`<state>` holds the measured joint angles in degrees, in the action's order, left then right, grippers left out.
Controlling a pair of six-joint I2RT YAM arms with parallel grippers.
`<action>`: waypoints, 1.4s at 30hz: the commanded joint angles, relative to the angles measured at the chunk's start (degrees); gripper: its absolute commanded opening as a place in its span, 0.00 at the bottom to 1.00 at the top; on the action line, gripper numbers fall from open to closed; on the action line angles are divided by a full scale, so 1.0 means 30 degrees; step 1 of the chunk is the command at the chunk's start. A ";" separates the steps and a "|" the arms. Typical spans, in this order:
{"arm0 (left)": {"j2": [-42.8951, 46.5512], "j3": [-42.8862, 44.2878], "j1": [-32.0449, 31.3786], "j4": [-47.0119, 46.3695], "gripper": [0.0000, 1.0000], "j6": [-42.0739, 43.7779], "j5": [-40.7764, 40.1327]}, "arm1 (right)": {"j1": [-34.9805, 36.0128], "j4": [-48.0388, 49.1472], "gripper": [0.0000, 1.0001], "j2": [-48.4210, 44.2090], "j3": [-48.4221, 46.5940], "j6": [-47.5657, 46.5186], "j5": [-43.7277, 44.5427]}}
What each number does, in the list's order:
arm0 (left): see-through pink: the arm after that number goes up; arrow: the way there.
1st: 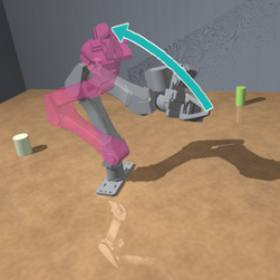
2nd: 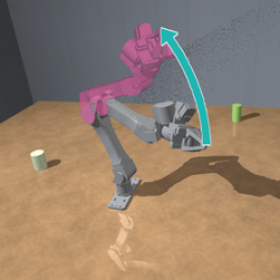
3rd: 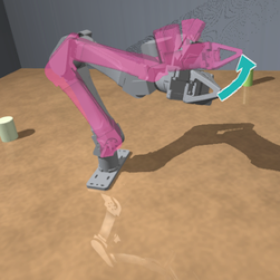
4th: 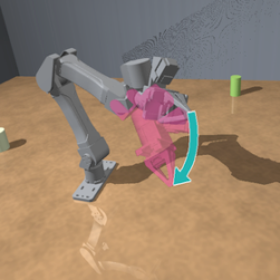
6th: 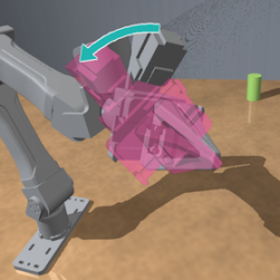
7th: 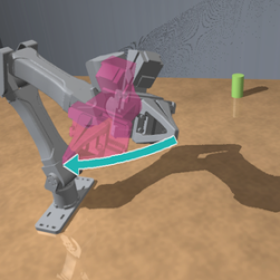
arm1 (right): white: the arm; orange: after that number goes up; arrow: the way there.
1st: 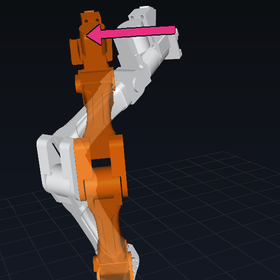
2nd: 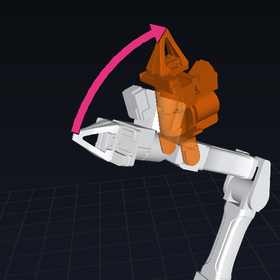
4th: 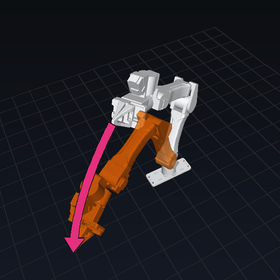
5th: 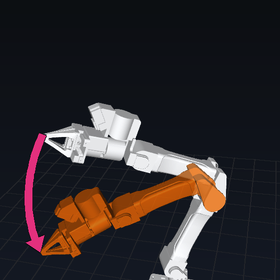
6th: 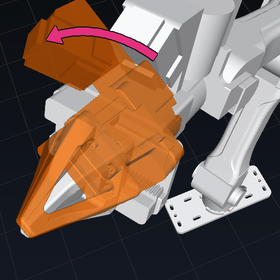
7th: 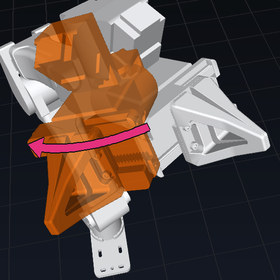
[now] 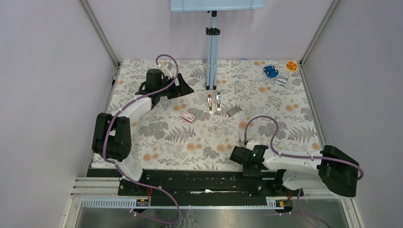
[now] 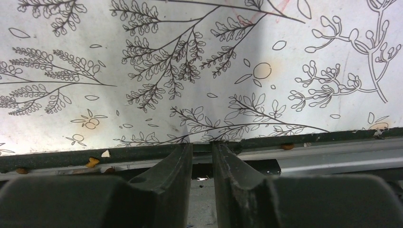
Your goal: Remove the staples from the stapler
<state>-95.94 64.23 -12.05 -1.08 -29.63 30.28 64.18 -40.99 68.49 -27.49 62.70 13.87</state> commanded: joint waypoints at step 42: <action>0.0923 0.0078 0.0092 -0.1117 0.88 -0.0011 0.0599 | -0.5207 0.5933 0.20 0.4063 -0.6019 -0.8176 0.1120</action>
<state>-95.94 64.23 -12.05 -1.48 -29.93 31.14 51.24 -32.16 76.07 -39.31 46.83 17.28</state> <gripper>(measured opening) 0.884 0.192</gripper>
